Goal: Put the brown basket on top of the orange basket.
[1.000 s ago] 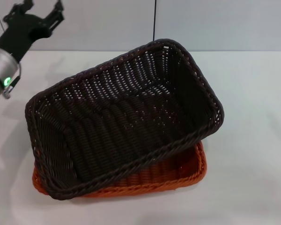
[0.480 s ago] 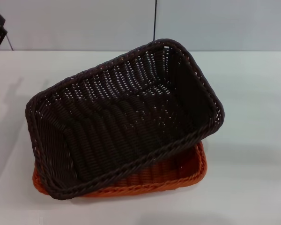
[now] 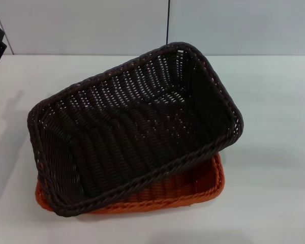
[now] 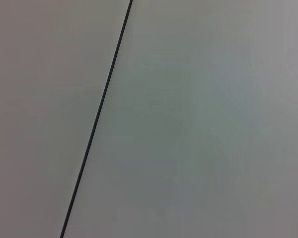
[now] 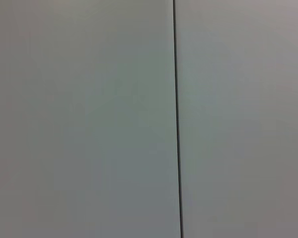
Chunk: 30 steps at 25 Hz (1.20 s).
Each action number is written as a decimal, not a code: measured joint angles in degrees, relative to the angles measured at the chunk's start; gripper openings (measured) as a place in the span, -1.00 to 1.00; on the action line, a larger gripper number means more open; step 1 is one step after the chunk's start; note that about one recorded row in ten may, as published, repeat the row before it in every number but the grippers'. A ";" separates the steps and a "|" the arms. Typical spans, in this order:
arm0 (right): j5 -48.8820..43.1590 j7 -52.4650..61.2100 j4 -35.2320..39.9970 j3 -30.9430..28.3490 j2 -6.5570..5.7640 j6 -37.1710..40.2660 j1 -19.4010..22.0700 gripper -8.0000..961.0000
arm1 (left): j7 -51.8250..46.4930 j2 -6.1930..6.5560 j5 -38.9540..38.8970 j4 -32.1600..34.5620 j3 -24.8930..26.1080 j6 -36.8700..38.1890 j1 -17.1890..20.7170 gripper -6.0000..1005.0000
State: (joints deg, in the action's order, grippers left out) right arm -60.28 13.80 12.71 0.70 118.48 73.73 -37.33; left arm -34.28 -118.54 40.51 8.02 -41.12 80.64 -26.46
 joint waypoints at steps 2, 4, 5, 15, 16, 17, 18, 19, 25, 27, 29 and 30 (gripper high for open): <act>0.01 0.00 -0.48 0.00 -0.01 -0.15 0.17 0.33 | 0.14 -0.01 0.00 -0.61 -0.03 0.69 0.13 0.68; 0.03 0.00 -0.84 0.00 -0.01 -0.56 0.36 0.33 | 0.23 -0.02 0.00 -1.09 -0.08 1.16 0.26 0.68; 0.04 0.00 -0.96 0.00 -0.01 -0.98 0.42 0.33 | 0.24 -0.02 0.01 -1.20 -0.13 1.23 0.33 0.68; 0.08 0.46 -2.55 0.00 0.06 -3.05 0.99 0.32 | 0.54 -0.02 0.53 -1.26 -0.57 0.84 0.42 0.68; 0.08 0.50 -2.75 0.00 0.07 -3.09 0.99 0.32 | 0.63 -0.02 0.53 -1.27 -0.57 0.82 0.40 0.68; 0.08 0.51 -3.00 0.01 0.07 -3.12 0.98 0.32 | 0.82 -0.02 0.53 -1.30 -0.57 0.79 0.37 0.68; 0.08 0.52 -3.26 0.00 0.08 -3.18 0.91 0.32 | 1.02 -0.02 0.53 -1.32 -0.57 0.77 0.34 0.68; 0.08 0.53 -3.44 0.00 0.08 -3.30 0.83 0.32 | 1.26 -0.02 0.52 -1.34 -0.57 0.77 0.32 0.68; 0.08 0.55 -4.29 0.00 0.09 -4.46 0.16 0.33 | 2.23 -0.02 0.53 -1.35 -0.60 0.93 0.14 0.68; 0.08 0.60 -5.00 0.00 0.13 -4.46 0.11 0.33 | 3.83 -0.02 0.52 -1.31 -0.64 1.11 0.01 0.68; 0.08 0.62 -5.54 0.00 0.15 -4.28 0.07 0.33 | 4.76 -0.02 0.44 -1.28 -0.64 1.17 -0.12 0.68; 0.08 0.63 -5.79 0.01 0.18 -4.13 0.04 0.33 | 5.10 -0.02 0.40 -1.28 -0.64 1.18 -0.23 0.68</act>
State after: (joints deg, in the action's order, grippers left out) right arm -60.20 14.43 6.92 0.71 118.66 69.61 -37.29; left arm -29.18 -118.56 40.92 6.74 -41.75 81.82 -26.69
